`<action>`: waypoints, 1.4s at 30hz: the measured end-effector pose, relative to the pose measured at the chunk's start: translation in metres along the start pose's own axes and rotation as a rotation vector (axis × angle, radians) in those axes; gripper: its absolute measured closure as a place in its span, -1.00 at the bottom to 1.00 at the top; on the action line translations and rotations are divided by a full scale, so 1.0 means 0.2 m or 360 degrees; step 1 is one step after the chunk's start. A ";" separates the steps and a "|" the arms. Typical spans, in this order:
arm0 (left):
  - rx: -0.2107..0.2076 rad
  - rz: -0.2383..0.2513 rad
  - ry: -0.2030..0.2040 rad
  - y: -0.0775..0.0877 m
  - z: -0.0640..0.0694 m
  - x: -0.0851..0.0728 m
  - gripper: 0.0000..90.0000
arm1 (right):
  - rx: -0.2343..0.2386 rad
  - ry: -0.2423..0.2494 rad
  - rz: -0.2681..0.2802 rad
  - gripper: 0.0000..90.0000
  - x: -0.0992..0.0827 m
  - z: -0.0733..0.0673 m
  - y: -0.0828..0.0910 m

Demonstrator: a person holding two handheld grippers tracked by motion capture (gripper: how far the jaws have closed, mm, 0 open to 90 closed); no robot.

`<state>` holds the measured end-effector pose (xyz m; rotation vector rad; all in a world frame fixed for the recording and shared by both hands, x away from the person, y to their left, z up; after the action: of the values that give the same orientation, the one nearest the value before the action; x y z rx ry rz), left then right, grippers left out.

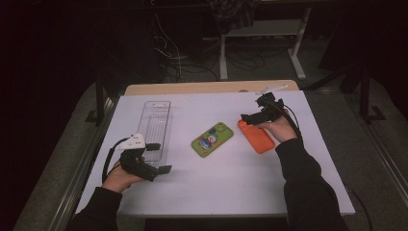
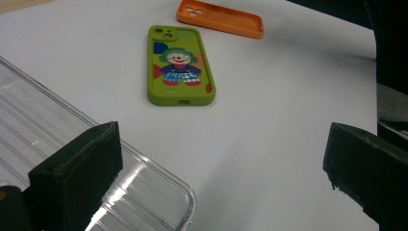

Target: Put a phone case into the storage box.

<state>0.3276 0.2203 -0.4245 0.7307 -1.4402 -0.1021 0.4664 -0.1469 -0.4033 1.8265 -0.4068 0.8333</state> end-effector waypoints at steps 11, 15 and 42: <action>0.0001 0.0000 0.0002 0.00 0.00 0.00 -1.00 | -0.0077 -0.0075 0.0008 -1.00 0.00 0.10 0.03; 0.0002 -0.0004 0.0000 0.00 0.00 0.00 -1.00 | -0.0079 -0.0073 -0.0010 -1.00 0.00 0.10 0.02; 0.0003 -0.0023 -0.0022 0.01 0.00 -0.01 -1.00 | -0.0078 -0.0118 -0.0137 -1.00 -0.22 0.13 -0.09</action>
<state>0.3277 0.2220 -0.4252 0.7430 -1.4485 -0.1171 0.4564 -0.1684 -0.4520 1.8205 -0.3898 0.6927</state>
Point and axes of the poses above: each handheld gripper's, and its own axes: y roughly backward along the jaws, x roughly out of its top, z roughly to its right, the point moved 5 cm from there along -y, roughly forward along the jaws, and after that the axes turned 14 degrees about -y, right-handed, at the moved point
